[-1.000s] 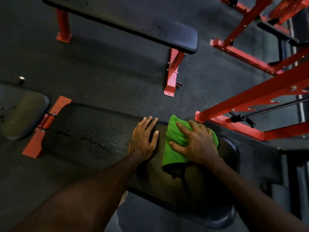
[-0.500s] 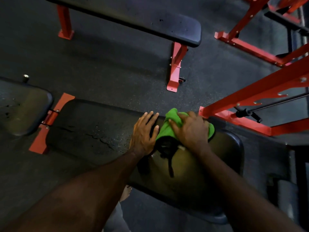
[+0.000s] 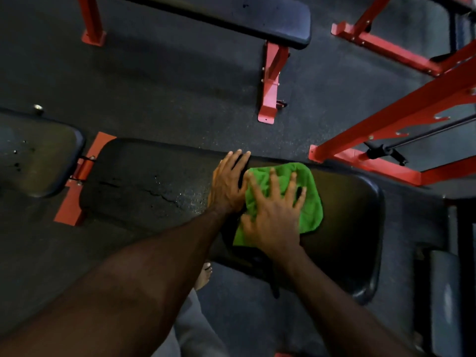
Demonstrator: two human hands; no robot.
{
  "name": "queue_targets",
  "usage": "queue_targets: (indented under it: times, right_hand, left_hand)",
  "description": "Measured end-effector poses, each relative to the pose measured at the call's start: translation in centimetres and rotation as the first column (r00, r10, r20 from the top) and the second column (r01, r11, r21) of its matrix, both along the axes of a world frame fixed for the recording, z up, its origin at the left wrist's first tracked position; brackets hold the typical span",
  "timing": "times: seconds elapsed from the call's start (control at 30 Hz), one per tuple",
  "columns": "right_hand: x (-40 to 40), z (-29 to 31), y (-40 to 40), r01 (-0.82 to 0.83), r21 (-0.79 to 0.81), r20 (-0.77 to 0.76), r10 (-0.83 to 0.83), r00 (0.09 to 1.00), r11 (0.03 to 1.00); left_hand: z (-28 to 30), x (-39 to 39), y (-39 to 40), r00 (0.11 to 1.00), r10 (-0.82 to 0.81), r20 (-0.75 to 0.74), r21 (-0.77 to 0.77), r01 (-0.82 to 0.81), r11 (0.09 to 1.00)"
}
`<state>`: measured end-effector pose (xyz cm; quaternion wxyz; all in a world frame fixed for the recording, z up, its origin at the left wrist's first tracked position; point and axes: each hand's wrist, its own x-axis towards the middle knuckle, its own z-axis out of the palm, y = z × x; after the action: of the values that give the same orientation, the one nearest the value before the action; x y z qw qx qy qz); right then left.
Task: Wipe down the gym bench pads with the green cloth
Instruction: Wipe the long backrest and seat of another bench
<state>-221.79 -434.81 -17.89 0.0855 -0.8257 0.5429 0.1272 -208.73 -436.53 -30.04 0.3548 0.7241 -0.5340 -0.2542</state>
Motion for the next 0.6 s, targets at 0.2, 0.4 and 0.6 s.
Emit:
queue_targets:
  times: [0.2, 0.4, 0.6]
  right_hand:
    - [-6.1, 0.9, 2.0, -0.180, -0.091, -0.015, 0.179, 0.984, 0.980]
    - [-3.5, 0.1, -0.2, 0.061, -0.126, 0.040, -0.056, 0.998, 0.990]
    - [-8.5, 1.5, 0.2, -0.246, -0.085, 0.002, 0.247, 0.969, 0.966]
  left_hand:
    - [0.3, -0.2, -0.2, 0.999, 0.031, -0.006, -0.017, -0.031, 0.999]
    - [-0.1, -0.3, -0.1, 0.999, 0.050, -0.002, -0.006, -0.050, 0.999]
    - [0.3, -0.1, -0.2, 0.999, 0.036, 0.002, 0.006, -0.036, 0.999]
